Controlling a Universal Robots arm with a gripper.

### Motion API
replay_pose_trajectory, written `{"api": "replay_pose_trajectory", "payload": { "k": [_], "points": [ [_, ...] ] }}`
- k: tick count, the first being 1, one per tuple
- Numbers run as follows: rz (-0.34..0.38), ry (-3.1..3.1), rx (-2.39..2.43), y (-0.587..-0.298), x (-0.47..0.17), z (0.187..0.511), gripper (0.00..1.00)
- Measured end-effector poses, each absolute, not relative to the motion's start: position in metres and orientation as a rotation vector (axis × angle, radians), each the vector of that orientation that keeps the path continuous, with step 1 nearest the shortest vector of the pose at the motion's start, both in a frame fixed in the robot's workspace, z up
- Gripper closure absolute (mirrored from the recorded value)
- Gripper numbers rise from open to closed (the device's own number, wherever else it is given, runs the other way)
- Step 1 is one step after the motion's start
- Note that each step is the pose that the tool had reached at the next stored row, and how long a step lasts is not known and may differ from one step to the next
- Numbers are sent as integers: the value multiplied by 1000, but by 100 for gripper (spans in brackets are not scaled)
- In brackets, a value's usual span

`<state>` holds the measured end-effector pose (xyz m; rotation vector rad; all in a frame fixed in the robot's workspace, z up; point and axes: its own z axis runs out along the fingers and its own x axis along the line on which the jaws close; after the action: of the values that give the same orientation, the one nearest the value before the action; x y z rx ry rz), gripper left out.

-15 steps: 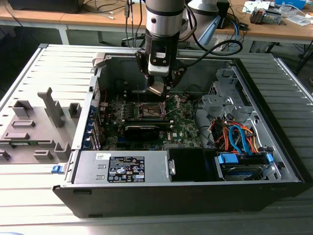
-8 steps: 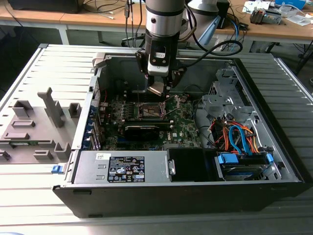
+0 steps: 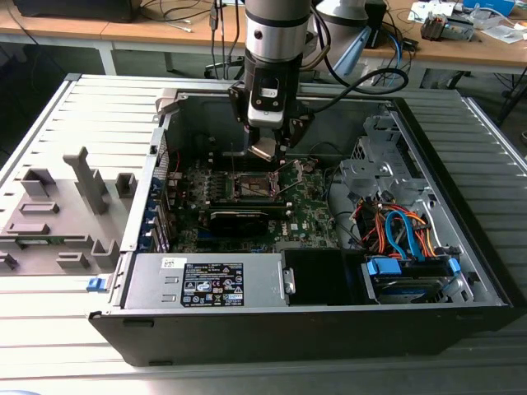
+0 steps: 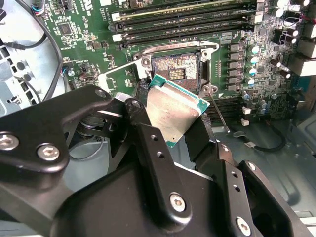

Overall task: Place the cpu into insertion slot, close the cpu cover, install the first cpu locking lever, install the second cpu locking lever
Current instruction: 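Close the cpu cover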

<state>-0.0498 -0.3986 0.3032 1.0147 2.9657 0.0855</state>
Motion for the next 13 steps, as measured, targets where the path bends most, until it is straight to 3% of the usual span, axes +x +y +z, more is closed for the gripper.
{"api": "replay_pose_trajectory", "payload": {
  "k": [13],
  "points": [
    [82,2957,1036,-399,-50,303,45]
  ]
}}
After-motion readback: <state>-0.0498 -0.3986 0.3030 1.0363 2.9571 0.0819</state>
